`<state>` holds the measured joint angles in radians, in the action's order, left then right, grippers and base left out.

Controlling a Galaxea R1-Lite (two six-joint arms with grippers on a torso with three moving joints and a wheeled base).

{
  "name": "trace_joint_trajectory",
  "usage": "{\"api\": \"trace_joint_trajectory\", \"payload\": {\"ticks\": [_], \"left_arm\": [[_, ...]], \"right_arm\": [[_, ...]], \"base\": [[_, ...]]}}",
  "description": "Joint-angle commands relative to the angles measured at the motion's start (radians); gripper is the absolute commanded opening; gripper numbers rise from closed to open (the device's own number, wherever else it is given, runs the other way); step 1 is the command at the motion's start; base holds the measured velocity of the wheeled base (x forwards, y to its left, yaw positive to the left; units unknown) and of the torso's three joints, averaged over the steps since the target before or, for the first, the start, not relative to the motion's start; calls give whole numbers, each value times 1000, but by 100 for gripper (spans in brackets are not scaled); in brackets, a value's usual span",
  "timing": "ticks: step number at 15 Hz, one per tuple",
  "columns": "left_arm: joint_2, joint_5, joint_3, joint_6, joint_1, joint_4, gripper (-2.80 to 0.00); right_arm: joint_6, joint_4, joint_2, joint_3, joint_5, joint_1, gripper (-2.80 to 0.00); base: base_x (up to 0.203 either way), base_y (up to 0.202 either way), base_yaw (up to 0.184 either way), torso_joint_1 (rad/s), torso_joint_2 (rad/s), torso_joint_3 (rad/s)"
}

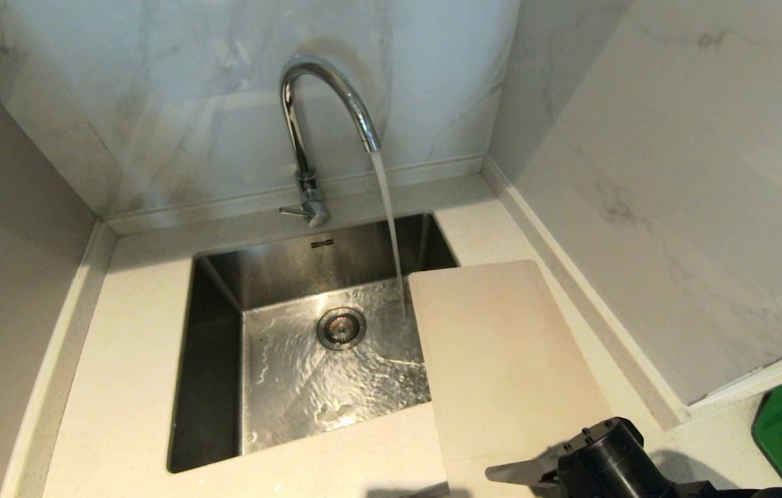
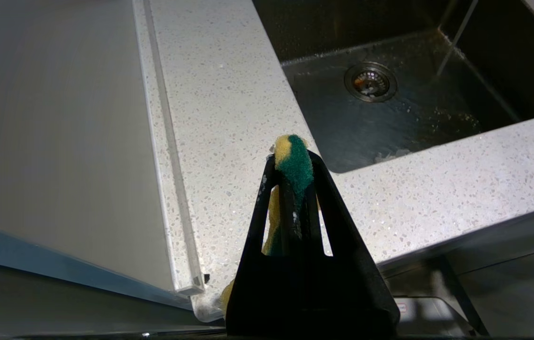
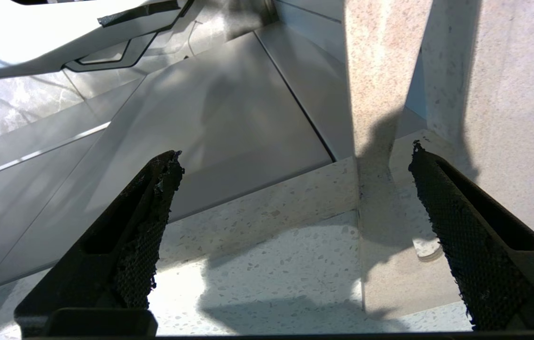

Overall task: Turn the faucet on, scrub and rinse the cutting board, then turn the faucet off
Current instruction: Pick up the cutting board

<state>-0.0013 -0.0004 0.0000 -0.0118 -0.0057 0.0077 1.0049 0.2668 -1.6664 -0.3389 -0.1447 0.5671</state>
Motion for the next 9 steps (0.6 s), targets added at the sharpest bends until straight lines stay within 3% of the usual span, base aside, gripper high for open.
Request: {"api": "trace_joint_trajectory", "payload": {"ticks": [1,9], "left_arm": [[0,-1,0,0,1,0,-280],[0,0,0,0,1,0,-280]], "right_arm": [[7,2,-6,-3,-3,-2,0],[12,2,-59,-32,-6,-10,0]], "base": [[0,0,0,0,0,0],[0,0,0,0,0,0]]}}
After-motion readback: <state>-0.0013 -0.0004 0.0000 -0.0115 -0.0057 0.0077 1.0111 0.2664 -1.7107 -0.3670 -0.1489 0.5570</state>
